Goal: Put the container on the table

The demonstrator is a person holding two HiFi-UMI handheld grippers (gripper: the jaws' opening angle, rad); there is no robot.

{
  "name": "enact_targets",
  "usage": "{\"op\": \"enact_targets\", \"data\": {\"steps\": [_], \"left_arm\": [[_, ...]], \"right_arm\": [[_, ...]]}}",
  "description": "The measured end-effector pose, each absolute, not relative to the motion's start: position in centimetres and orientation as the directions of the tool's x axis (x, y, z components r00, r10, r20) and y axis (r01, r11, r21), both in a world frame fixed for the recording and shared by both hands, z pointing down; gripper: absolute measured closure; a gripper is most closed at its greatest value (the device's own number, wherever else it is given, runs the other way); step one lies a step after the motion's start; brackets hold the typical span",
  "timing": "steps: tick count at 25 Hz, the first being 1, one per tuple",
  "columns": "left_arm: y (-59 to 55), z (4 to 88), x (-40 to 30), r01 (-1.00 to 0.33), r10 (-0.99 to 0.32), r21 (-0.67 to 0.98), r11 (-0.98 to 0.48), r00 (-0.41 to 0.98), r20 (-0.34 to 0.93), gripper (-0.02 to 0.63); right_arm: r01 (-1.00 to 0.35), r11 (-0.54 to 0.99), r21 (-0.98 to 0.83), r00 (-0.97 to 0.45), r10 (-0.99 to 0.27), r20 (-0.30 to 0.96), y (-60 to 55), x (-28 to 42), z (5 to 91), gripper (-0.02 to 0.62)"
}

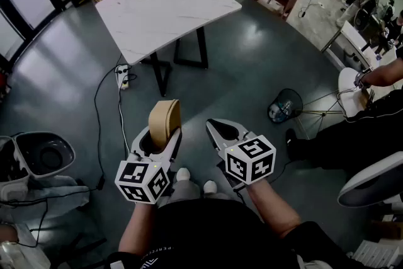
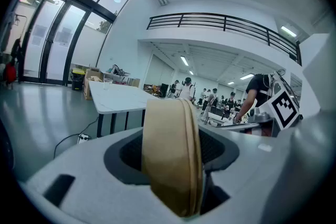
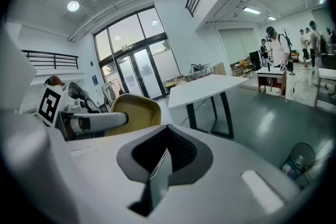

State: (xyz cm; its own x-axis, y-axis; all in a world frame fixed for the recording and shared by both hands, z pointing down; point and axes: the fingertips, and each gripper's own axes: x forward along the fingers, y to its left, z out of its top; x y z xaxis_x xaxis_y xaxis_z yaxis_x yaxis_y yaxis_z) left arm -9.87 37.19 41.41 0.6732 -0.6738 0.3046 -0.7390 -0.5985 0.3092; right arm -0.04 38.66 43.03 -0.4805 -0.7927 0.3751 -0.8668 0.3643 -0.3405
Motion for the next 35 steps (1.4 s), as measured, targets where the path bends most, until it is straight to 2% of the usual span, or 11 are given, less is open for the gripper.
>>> {"op": "enact_targets", "data": {"steps": [16, 24, 35], "left_arm": [[35.9, 42.2, -11.5, -0.732, -0.651, 0.319, -0.602, 0.681, 0.334, 0.354], [32.9, 41.5, -14.7, -0.718, -0.657, 0.349, -0.603, 0.694, 0.293, 0.354], [30.9, 43.2, -19.2, -0.691, -0.614, 0.379, -0.615, 0.722, 0.319, 0.353]], "right_arm": [[-0.856, 0.358, -0.373, -0.493, -0.782, 0.381, 36.7, -2.7, 43.2, 0.597], [-0.859, 0.363, -0.362, -0.492, -0.780, 0.386, 33.2, -5.8, 42.8, 0.597], [-0.862, 0.343, -0.373, -0.488, -0.761, 0.428, 31.2, -11.0, 44.0, 0.597]]}}
